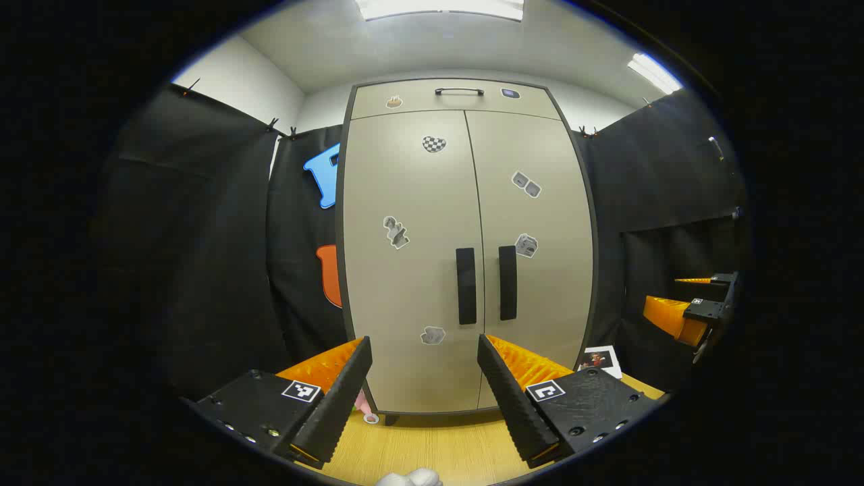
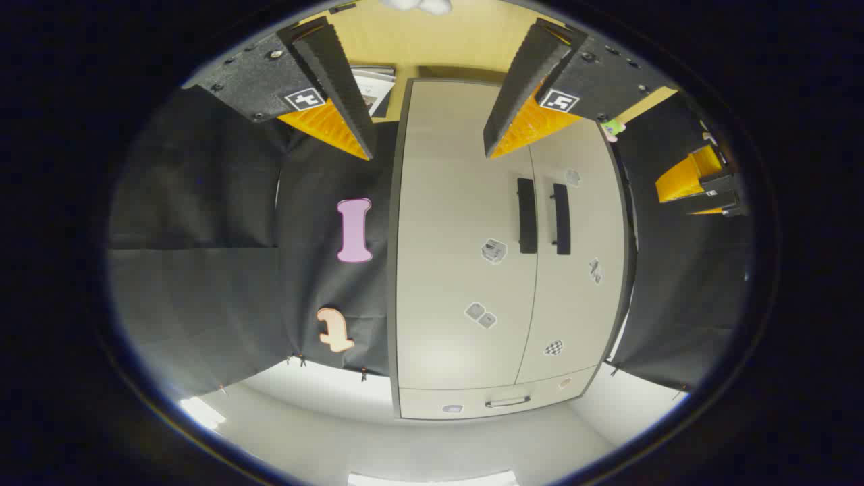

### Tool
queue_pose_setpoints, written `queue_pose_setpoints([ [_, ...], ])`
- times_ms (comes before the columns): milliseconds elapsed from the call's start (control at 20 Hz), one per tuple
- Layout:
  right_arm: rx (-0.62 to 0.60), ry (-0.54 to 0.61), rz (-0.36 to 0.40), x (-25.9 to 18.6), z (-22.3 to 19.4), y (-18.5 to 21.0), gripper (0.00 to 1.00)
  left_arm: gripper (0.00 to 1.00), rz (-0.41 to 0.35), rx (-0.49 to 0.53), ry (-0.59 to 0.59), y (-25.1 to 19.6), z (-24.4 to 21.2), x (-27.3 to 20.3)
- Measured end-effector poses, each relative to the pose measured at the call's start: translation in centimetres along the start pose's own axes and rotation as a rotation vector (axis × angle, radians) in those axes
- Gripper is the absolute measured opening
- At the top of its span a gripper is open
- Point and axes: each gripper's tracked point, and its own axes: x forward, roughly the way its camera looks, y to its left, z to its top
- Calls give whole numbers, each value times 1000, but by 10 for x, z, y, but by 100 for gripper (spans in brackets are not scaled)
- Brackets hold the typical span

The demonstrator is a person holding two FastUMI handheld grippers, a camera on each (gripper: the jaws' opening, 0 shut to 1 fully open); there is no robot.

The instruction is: Open the right door of the double-door shoe cabinet with the right hand, and open the left door with the left hand.

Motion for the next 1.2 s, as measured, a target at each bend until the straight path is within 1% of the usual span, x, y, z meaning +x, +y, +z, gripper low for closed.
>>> queue_pose_setpoints([
  [150, -4, -9, -3, -3, 4, -1, 100, 95, 1, 7, -12, -1, 3, 0],
  [300, -5, -17, -1, -5, 6, -1, 100, 95, -6, -17, -9, -4, 3, -2],
  [500, -4, -15, -4, -4, 5, -2, 100, 96, -3, -18, -6, -3, 1, -3],
  [800, -5, -16, 1, 6, 4, 1, 100, 96, 13, -19, -6, 2, 0, -7],
  [950, -6, -16, 9, 16, 6, 9, 100, 96, 34, 4, -9, 9, -3, -11],
  [1050, -12, -10, 28, 28, 3, 21, 100, 96, 44, 20, -8, 14, -4, -14],
  [1200, -11, -7, 67, 47, 5, 46, 100, 96, 50, 13, -4, 17, -6, -19],
])
